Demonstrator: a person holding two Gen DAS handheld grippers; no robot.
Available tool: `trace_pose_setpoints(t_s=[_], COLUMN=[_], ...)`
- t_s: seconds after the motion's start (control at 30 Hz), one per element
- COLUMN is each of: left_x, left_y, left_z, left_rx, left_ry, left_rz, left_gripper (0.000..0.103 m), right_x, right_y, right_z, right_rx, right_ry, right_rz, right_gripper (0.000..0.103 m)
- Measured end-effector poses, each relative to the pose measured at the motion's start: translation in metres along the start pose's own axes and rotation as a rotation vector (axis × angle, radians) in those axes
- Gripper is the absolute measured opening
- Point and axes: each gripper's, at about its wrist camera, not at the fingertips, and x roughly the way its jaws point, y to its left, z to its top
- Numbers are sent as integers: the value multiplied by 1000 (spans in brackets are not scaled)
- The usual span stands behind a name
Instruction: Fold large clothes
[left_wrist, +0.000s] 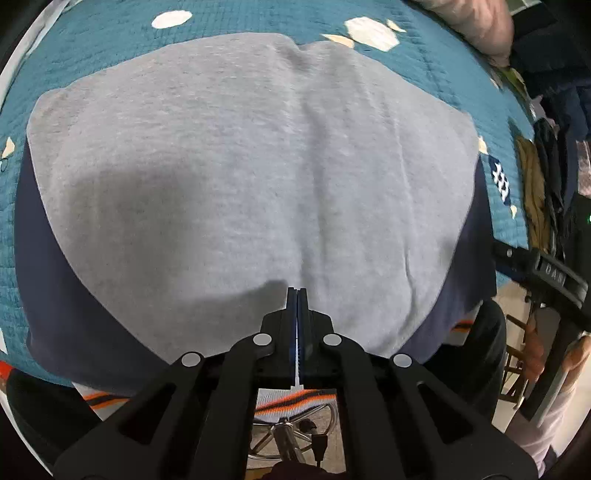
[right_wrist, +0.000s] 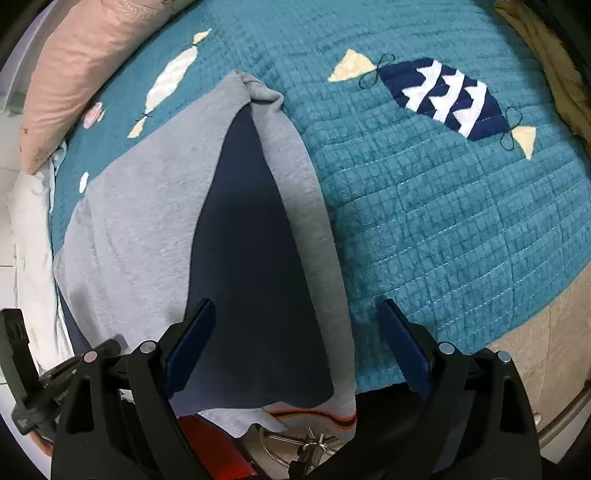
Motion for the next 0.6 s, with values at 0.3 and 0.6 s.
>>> trace_pose_setpoints(t_s=[0.3, 0.6], left_x=[34, 41], left_y=[-3, 1], left_z=[-1, -1], left_rx=[-13, -29], left_ry=[68, 73], left_rz=[-34, -51], left_gripper=[0, 0], right_x=[26, 1], right_y=[13, 15], right_z=[3, 4], right_rx=[7, 31], right_ry=[56, -2], right_rz=[57, 106], right_gripper=[93, 32])
